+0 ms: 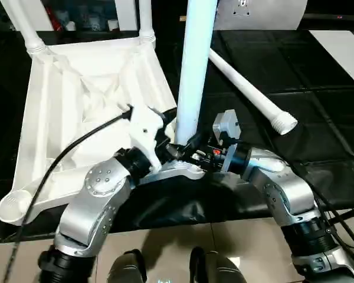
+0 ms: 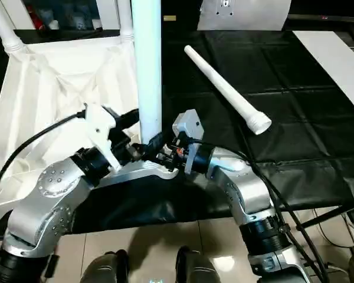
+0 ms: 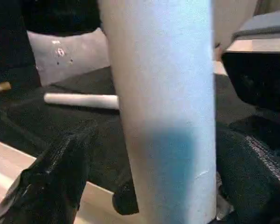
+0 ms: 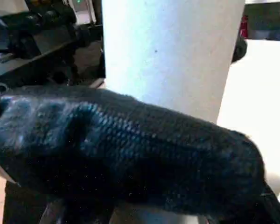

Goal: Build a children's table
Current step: Insert table leg to table base

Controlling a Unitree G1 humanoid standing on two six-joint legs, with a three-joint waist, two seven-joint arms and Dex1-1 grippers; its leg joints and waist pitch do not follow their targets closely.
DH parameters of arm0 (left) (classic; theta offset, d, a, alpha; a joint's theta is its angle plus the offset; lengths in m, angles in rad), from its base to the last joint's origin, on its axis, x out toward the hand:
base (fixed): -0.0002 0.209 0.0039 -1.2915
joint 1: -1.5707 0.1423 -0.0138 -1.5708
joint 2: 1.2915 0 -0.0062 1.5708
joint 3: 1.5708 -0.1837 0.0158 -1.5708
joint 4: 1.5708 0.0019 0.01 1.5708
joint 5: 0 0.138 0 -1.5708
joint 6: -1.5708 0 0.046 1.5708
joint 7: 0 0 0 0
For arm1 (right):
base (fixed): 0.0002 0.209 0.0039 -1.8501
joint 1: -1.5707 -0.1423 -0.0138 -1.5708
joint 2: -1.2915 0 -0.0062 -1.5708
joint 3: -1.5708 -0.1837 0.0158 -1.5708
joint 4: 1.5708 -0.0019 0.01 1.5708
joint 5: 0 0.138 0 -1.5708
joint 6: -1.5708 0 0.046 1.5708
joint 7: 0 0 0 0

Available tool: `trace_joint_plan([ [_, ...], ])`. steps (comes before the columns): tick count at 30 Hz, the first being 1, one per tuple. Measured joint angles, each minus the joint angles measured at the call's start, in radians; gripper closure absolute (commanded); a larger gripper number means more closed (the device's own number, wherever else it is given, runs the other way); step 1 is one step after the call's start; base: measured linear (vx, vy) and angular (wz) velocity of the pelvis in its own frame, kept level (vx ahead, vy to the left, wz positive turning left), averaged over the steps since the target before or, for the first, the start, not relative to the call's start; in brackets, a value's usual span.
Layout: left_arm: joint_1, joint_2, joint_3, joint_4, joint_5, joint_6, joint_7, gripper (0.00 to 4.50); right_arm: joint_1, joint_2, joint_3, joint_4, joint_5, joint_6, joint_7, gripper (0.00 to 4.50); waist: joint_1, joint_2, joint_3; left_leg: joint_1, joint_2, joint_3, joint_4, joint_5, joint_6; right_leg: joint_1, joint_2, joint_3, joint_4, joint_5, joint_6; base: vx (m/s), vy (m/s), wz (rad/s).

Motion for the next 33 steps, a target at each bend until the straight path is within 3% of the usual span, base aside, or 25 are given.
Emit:
trace_joint_plan([
  [3, 0.0, 0.014, -0.018, 0.01, 0.034, -0.04, -0.002, 0.84, 0.0, 0.0, 0.001, 0.002, -0.006, 0.0, -0.001, 2.51, 0.0, 0.0, 0.0, 0.0, 0.0, 0.0, 0.0, 0.0, 0.0, 0.0, 0.0, 0.0, 0.0, 0.0, 0.0, 0.0, 0.0, 0.0],
  [5, -0.001, 0.025, -0.02, 0.015, 0.054, -0.064, -0.002, 1.26, 0.0, -0.001, 0.004, 0.003, -0.007, 0.0, -0.001, 2.51, 0.0, 0.0, 0.0, 0.0, 0.0, 0.0, 0.0, 0.0, 0.0, 0.0, 0.0, 0.0, 0.0, 0.0, 0.0, 0.0, 0.0, 0.0],
  [7, -0.001, 0.042, -0.038, 0.018, 0.084, -0.1, -0.005, 1.2, 0.0, 0.0, 0.006, 0.003, -0.009, -0.001, -0.001, 2.51, 0.0, 0.0, 0.0, 0.0, 0.0, 0.0, 0.0, 0.0, 0.0, 0.0, 0.0, 0.0, 0.0, 0.0, 0.0, 0.0, 0.0, 0.0],
  [10, -0.002, 0.051, -0.05, 0.026, 0.113, -0.134, -0.007, 1.71, 0.0, -0.001, 0.007, 0.003, -0.015, -0.003, -0.001, 2.51, 0.0, 0.0, 0.0, 0.0, 0.0, 0.0, 0.0, 0.0, 0.0, 0.0, 0.0, 0.0, 0.0, 0.0, 0.0, 0.0, 0.0, 0.0],
  [13, 0.0, 0.037, -0.056, 0.028, 0.108, -0.141, -0.015, 1.7, 0.0, 0.001, 0.007, 0.003, -0.017, -0.011, -0.001, 2.51, 0.0, 0.0, 0.0, 0.0, 0.0, 0.0, 0.0, 0.0, 0.0, 0.0, 0.0, 0.0, 0.0, 0.0, 0.0, 0.0, 0.0, 0.0],
  [16, 0.018, -0.014, -0.024, 0.04, 0.051, -0.114, -0.011, 2.0, 0.0, -0.005, 0.004, 0.004, -0.017, -0.013, -0.001, 2.51, 0.0, 0.0, 0.0, 0.0, 0.0, 0.0, 0.0, 0.0, 0.0, 0.0, 0.0, 0.0, 0.0, 0.0, 0.0, 0.0, 0.0, 0.0],
  [21, 0.025, -0.03, -0.014, 0.04, -0.003, -0.094, -0.012, 2.28, 0.0, -0.004, 0.004, 0.004, -0.017, -0.015, 0.0, 2.51, 0.0, 0.0, 0.0, 0.0, 0.0, 0.0, 0.0, 0.0, 0.0, 0.0, 0.0, 0.0, 0.0, 0.0, 0.0, 0.0, 0.0, 0.0],
  [27, 0.035, -0.104, 0.037, 0.033, -0.112, -0.003, 0.0, 2.44, 0.0, -0.006, -0.003, 0.008, -0.017, -0.022, 0.001, 2.51, 0.0, 0.0, 0.0, 0.0, 0.0, 0.0, 0.0, 0.0, 0.0, 0.0, 0.0, 0.0, 0.0, 0.0, 0.0, 0.0, 0.0, 0.0],
  [33, 0.012, -0.122, 0.049, 0.033, -0.127, 0.041, 0.03, 2.48, -0.01, -0.007, -0.013, 0.011, -0.019, -0.022, -0.01, 2.51, 0.0, 0.0, 0.0, 0.0, 0.0, 0.0, 0.0, 0.0, 0.0, 0.0, 0.0, 0.0, 0.0, 0.0, 0.0, 0.0, 0.0, 0.0],
])
